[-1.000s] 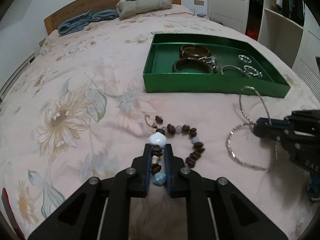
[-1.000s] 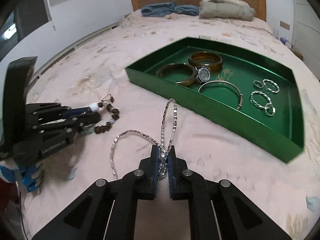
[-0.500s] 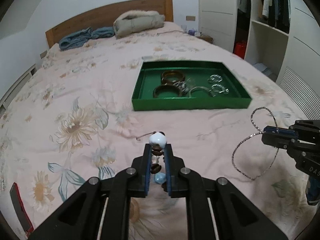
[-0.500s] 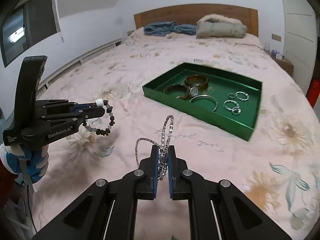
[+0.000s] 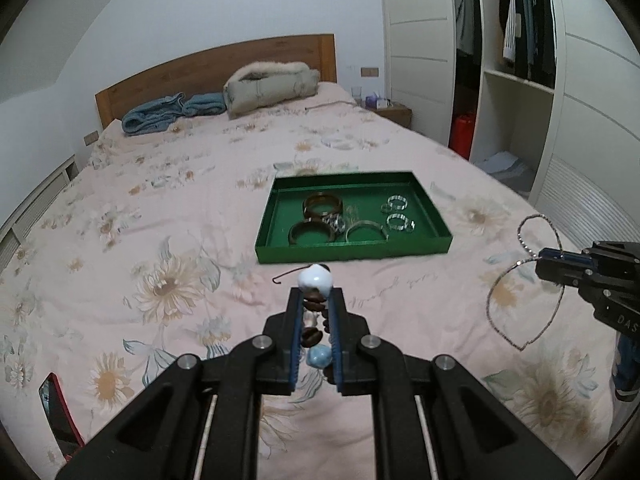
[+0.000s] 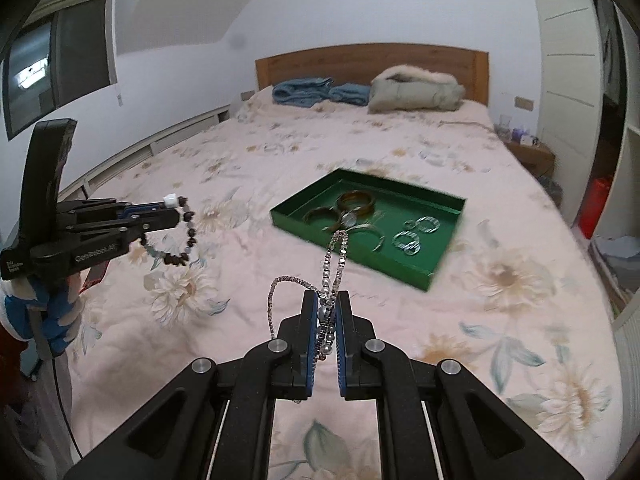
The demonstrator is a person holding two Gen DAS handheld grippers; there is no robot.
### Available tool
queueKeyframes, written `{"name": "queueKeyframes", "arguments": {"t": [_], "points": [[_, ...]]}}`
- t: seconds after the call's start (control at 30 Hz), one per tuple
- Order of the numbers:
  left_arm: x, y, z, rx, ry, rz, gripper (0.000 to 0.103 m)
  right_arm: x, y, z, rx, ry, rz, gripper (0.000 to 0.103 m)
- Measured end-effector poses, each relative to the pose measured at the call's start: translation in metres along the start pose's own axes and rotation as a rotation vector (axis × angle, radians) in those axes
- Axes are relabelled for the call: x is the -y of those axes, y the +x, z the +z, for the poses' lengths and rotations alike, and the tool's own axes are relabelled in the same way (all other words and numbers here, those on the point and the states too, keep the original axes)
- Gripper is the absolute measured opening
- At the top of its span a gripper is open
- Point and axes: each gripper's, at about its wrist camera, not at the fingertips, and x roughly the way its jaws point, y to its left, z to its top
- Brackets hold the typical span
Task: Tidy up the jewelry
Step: 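Lift and carry the bracelet and necklace over the green tray with both tools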
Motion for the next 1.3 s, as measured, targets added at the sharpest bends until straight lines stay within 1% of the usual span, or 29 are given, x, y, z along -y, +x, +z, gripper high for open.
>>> {"name": "queueKeyframes", "arguments": {"t": [0.23,0.37,0.47,0.6,0.7,1.03,1.3], "points": [[-0.006,0.002,0.023,0.029,-0.022,0.018,0.011,0.030,-0.014,0.028,0.053,0.012,-0.060,0.008],[-0.008,0.009,0.034,0.042,-0.051,0.035,0.011,0.041,-0.016,0.041,0.078,0.013,-0.078,0.008],[-0.007,0.011,0.042,0.059,-0.053,0.058,0.011,0.046,-0.019,0.049,0.096,0.012,-0.085,0.008],[0.001,0.010,0.052,0.096,-0.033,0.110,0.011,0.051,-0.022,0.060,0.120,0.013,-0.089,0.008],[0.009,0.008,0.059,0.122,-0.021,0.126,0.011,0.053,-0.022,0.064,0.130,0.013,-0.090,0.008],[0.031,0.010,0.078,0.169,0.040,0.152,0.011,0.056,-0.017,0.078,0.144,0.004,-0.097,0.008],[0.041,0.019,0.088,0.170,0.056,0.144,0.011,0.064,-0.014,0.091,0.155,0.004,-0.112,0.008]]}}
